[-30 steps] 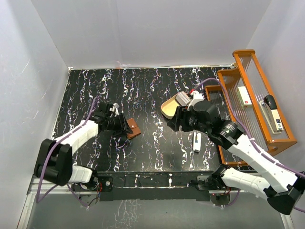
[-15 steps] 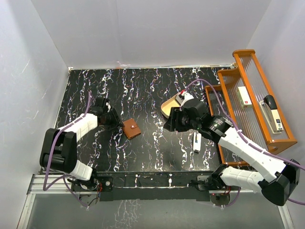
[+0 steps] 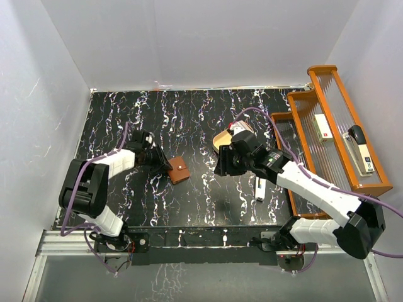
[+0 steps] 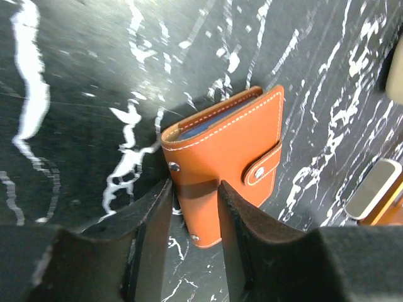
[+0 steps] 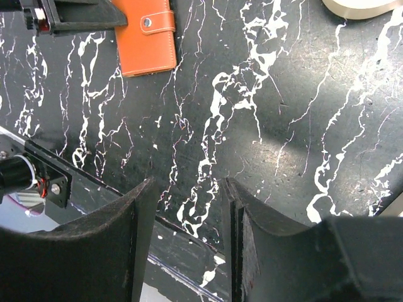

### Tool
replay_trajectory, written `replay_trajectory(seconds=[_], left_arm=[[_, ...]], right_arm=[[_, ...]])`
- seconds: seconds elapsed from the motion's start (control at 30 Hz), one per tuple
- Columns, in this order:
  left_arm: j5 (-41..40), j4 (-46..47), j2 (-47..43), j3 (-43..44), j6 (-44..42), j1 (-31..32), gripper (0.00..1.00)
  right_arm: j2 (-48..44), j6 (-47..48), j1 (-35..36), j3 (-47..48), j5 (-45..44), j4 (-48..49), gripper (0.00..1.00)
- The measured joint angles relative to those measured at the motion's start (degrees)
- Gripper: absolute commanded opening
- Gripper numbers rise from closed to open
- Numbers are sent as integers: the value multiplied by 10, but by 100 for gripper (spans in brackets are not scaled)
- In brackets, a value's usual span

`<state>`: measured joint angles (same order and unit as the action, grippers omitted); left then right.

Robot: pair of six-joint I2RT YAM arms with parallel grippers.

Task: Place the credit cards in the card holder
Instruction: Move the card holder to the center of the board.

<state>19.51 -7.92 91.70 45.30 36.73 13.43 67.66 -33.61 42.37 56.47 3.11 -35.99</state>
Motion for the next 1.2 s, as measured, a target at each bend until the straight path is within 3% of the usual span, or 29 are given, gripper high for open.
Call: replay_trajectory(seconds=[0.33, 0.53, 0.93, 1.0, 1.07, 1.2], left_arm=[[37, 80, 10, -31, 41, 115, 30], [49, 103, -15, -59, 84, 140, 50], [-164, -80, -244, -43, 58, 138, 72], [-202, -113, -285, -26, 44, 138, 81], [-229, -139, -319, -8, 30, 138, 97], [-268, -182, -383, 29, -8, 137, 99]], right_arm=[[32, 2, 15, 0, -4, 11, 41], [73, 12, 26, 5, -13, 39, 40], [195, 57, 30, 46, -31, 112, 40], [214, 66, 30, 51, -31, 124, 40], [231, 72, 30, 57, -32, 132, 41], [270, 94, 31, 75, -33, 145, 41]])
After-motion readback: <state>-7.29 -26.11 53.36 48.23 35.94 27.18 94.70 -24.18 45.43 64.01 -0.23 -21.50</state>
